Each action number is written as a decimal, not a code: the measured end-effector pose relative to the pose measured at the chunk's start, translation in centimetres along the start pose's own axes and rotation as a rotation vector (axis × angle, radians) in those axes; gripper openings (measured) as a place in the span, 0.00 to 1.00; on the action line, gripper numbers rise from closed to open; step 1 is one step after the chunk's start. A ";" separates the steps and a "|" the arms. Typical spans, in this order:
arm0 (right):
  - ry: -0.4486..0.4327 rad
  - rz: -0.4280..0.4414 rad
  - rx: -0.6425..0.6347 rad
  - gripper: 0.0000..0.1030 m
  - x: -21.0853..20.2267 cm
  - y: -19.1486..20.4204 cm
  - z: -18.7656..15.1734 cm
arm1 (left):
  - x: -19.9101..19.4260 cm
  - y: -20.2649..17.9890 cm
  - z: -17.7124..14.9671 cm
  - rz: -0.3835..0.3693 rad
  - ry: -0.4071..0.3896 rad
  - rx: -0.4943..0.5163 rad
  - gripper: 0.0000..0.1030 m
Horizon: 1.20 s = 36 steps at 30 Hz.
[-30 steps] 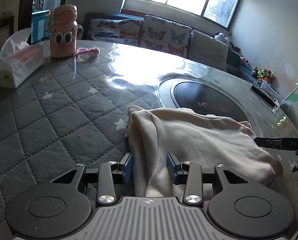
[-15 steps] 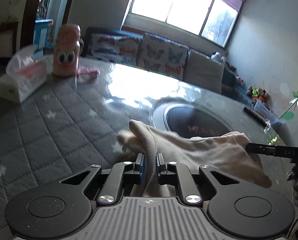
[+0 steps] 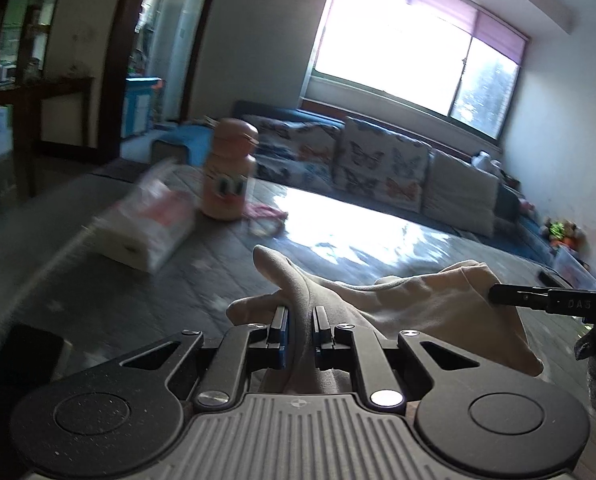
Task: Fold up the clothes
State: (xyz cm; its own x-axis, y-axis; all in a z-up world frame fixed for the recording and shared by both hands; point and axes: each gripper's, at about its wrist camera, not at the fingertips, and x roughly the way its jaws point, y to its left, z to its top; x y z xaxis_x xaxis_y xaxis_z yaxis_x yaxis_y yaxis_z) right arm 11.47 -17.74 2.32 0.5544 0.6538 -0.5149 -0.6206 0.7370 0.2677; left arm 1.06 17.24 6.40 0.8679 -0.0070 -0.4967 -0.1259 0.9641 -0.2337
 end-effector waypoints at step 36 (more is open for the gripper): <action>0.198 0.060 -0.125 0.10 10.8 2.7 -3.1 | 7.3 4.4 -2.3 0.090 0.144 0.006 0.32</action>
State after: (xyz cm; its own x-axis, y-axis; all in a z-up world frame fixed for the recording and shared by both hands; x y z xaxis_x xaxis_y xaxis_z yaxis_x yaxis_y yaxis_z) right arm 14.04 -9.21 -5.01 0.4025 0.6408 -0.6537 -0.7200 0.6626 0.2063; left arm 5.69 20.86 -0.18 0.7753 0.0423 -0.6302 -0.1972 0.9641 -0.1779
